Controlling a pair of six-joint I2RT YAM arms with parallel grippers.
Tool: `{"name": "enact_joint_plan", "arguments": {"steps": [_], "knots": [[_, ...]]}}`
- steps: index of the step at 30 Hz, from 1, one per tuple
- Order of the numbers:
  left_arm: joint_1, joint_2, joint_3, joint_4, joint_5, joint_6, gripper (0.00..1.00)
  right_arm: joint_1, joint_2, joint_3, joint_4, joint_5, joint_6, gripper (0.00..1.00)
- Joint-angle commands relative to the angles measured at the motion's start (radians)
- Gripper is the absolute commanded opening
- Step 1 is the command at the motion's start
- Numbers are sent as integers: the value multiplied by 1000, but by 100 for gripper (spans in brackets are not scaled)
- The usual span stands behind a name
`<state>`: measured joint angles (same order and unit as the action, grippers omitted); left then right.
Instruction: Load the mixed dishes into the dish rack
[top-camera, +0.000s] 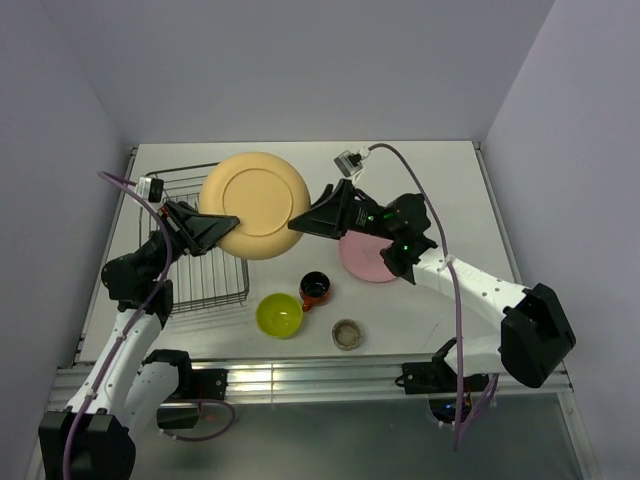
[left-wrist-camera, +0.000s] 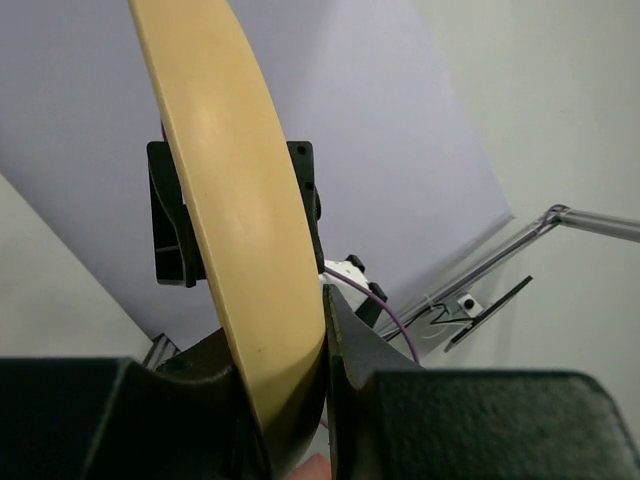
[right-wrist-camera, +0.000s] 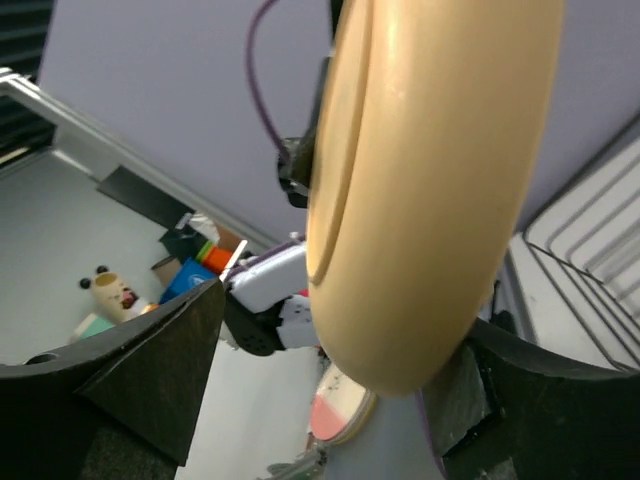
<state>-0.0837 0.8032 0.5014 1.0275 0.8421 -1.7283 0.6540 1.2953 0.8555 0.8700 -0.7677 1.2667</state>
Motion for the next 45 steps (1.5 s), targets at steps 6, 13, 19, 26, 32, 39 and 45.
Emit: {"name": "enact_joint_plan", "arguments": {"steps": [6, 13, 19, 26, 32, 39, 45], "knots": [[7, -9, 11, 140, -9, -93, 0, 55, 68, 155, 150, -4, 86, 0], [73, -104, 109, -410, 58, 261, 42, 101, 78, 278, -193, 100, -97, 0], [160, -137, 311, -1146, -46, 775, 99, 105, 122, 379, -391, 194, -174, 0], [164, -235, 450, -1591, -532, 1127, 99, 116, 277, 563, -564, 283, -250, 0], [164, -331, 448, -1690, -919, 1216, 99, 164, 464, 809, -738, 419, -371, 0], [164, -377, 417, -1690, -1106, 1220, 99, 234, 726, 1178, -899, 542, -495, 0], [164, -295, 460, -1730, -1149, 1227, 99, 289, 953, 1531, -1028, 640, -534, 0]]}}
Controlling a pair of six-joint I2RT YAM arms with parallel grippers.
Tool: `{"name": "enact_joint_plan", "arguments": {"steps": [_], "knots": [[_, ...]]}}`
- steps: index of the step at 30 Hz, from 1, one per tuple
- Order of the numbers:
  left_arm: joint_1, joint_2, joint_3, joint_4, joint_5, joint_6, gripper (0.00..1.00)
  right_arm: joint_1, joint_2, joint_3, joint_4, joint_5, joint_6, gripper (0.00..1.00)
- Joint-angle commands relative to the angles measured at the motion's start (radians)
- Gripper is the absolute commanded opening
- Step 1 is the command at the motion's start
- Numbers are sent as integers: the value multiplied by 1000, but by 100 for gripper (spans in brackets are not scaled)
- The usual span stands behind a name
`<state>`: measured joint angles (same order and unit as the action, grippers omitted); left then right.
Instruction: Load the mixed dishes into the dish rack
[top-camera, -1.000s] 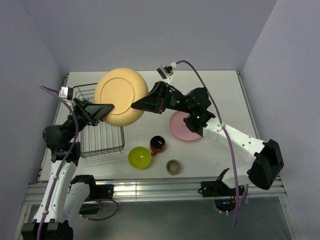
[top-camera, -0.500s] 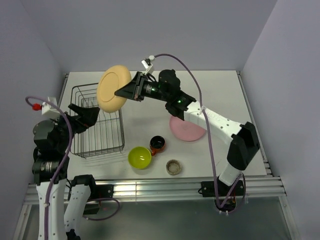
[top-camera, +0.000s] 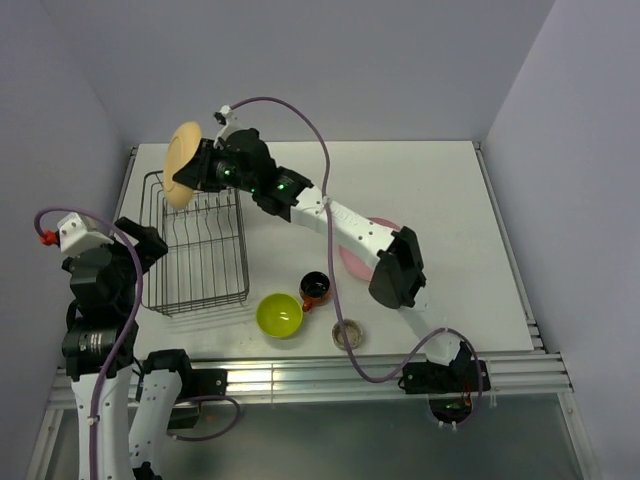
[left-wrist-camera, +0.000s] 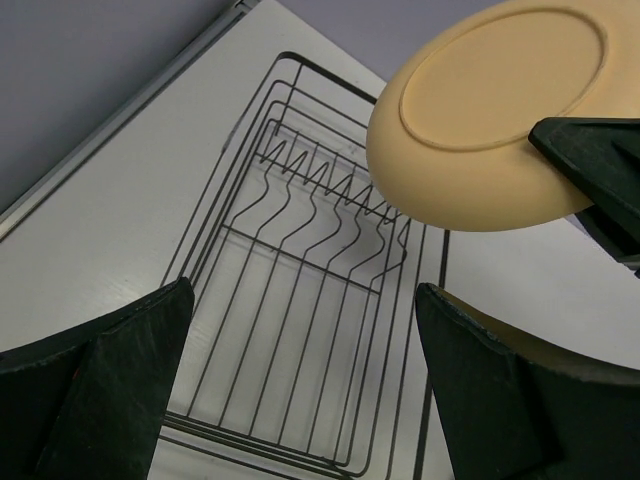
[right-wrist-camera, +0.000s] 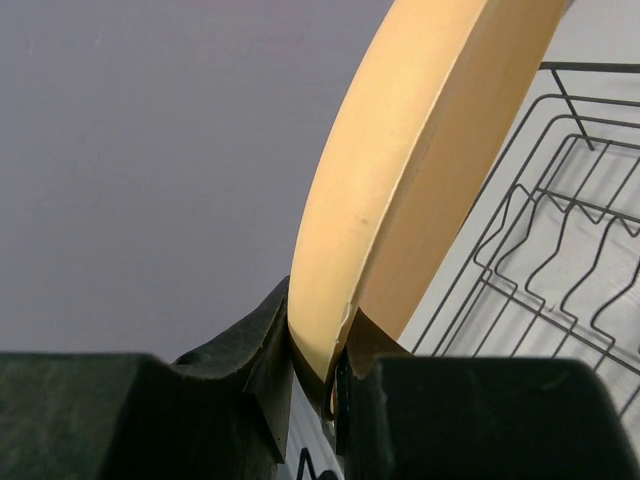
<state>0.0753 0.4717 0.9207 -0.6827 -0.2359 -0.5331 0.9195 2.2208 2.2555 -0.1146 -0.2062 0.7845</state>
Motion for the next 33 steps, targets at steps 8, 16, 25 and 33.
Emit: {"name": "enact_joint_plan", "arguments": {"steps": [8, 16, 25, 33], "knots": [[4, 1, 61, -8, -89, 18, 99, 88, 92, 162, 19, 218, -57, 0], [4, 1, 69, -11, -77, 13, 98, 114, 171, 208, 6, 274, -33, 0], [4, 2, 67, -5, -45, 4, 98, 133, 221, 205, 6, 298, -36, 0], [4, 2, 67, 8, -43, 16, 98, 133, 278, 231, 12, 280, -27, 0]]}}
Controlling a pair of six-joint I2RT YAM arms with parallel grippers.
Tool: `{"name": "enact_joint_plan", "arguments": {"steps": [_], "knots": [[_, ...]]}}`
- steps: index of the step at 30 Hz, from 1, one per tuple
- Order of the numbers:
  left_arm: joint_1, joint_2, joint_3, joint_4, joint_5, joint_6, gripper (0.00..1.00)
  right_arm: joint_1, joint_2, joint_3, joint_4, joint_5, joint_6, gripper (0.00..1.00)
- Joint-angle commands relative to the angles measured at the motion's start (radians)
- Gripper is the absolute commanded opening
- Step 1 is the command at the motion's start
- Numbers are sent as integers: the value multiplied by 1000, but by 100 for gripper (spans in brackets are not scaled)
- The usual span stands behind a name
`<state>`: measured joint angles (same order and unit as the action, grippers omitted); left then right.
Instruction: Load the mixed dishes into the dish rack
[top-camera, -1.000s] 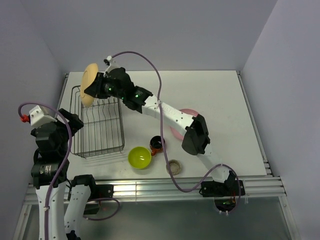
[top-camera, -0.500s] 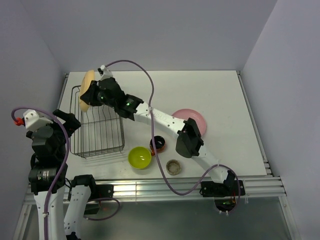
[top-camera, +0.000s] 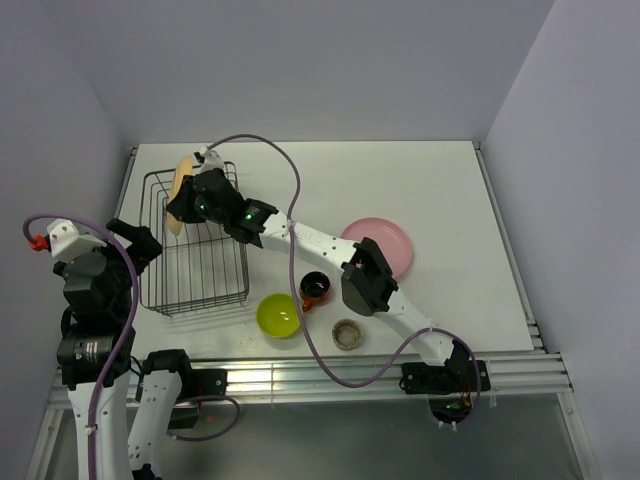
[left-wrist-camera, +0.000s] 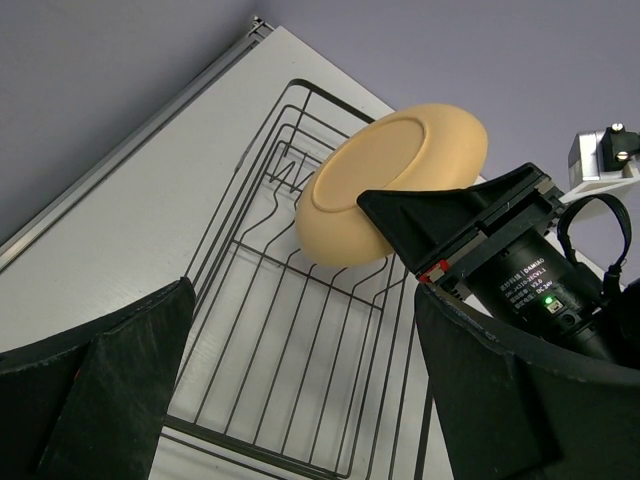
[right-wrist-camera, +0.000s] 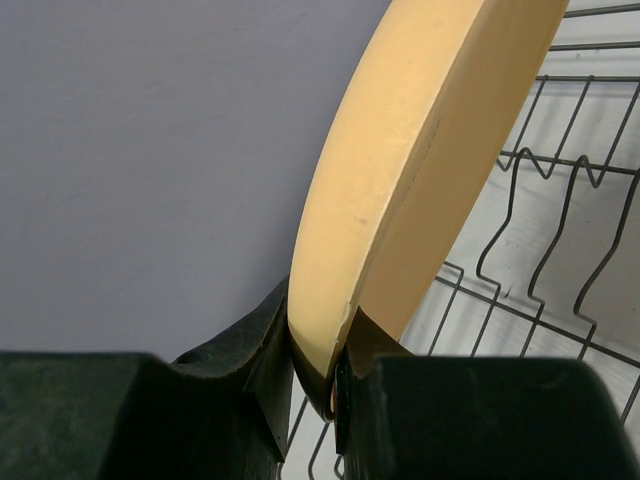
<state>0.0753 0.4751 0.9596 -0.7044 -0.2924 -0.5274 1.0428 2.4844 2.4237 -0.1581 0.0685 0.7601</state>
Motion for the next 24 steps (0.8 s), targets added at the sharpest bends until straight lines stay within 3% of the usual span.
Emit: {"name": "enact_joint_plan", "arguments": {"steps": [1, 9, 24], "knots": [[4, -1, 27, 31, 19, 10, 98, 8, 18, 64, 54, 2, -2, 0], [4, 0, 11, 48, 38, 9, 97, 25, -30, 21, 95, 19, -90, 0], [4, -10, 5, 43, 75, -6, 97, 2, -15, -32, -1, -59, -100, 0]]}}
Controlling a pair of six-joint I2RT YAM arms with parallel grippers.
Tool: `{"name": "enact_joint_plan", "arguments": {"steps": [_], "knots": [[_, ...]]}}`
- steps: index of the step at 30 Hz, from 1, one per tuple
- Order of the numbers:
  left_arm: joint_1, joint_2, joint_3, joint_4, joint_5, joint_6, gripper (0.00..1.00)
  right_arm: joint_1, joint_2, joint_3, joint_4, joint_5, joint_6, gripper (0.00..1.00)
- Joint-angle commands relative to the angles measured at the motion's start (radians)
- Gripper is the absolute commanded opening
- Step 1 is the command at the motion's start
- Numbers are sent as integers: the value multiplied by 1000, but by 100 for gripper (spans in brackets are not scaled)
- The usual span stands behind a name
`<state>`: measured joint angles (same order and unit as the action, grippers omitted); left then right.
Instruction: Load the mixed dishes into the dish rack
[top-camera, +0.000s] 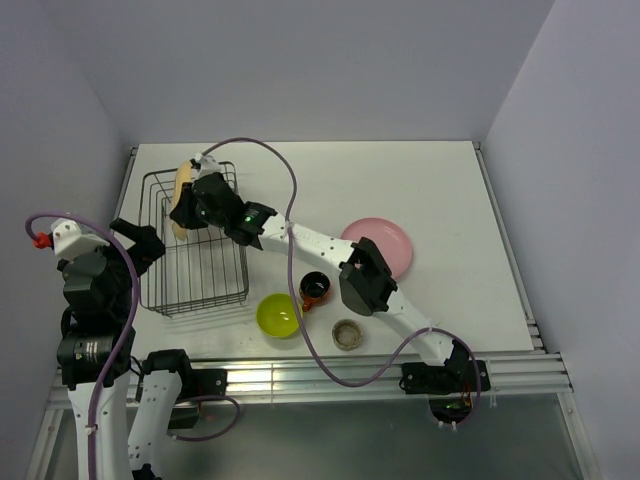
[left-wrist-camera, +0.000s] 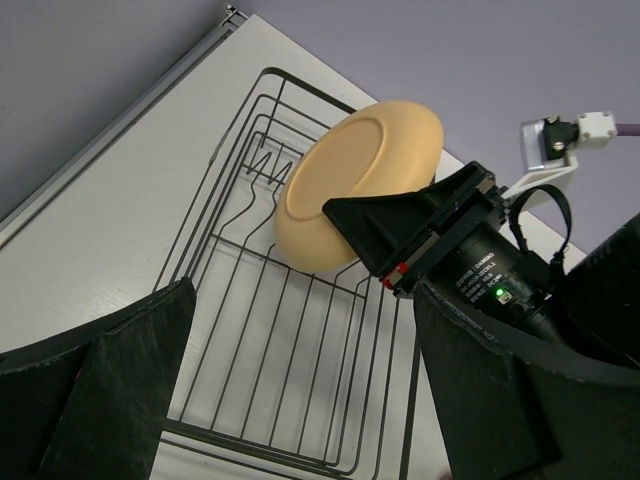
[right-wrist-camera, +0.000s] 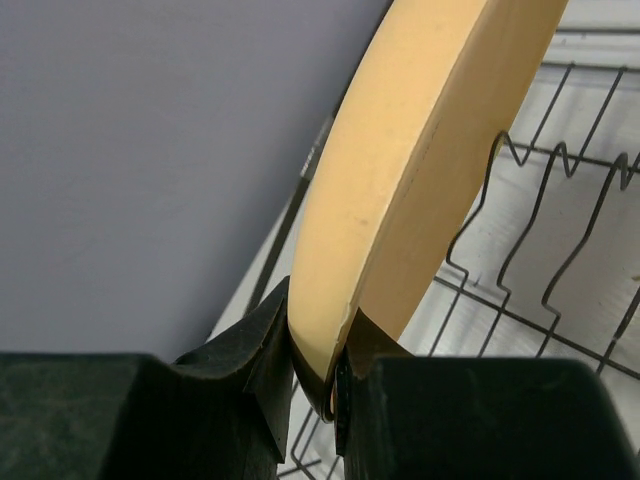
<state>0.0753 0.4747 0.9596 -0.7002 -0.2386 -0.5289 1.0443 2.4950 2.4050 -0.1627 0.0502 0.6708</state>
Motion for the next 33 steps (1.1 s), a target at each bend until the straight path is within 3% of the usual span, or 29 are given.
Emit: {"name": "enact_joint_plan", "arguments": {"steps": [1, 3, 7, 9, 13, 17, 33], "knots": [[4, -11, 4, 39, 22, -6, 97, 0, -25, -15, -3, -38, -22, 0], [4, -11, 5, 38, 24, -9, 97, -1, -22, -14, -20, -29, -34, 13], [4, -11, -4, 42, 36, -22, 96, -13, -19, -14, -34, -33, -57, 22], [4, -8, -9, 47, 45, -25, 96, -17, -16, -14, -28, -42, -62, 34], [4, -4, -4, 44, 51, -31, 95, -20, 1, 8, -26, -46, -97, 73], [4, -2, -4, 48, 58, -34, 95, -29, 7, 11, -14, -46, -106, 88], [4, -22, -5, 27, 87, -57, 94, -58, -200, -234, -40, 2, -85, 99]]}}
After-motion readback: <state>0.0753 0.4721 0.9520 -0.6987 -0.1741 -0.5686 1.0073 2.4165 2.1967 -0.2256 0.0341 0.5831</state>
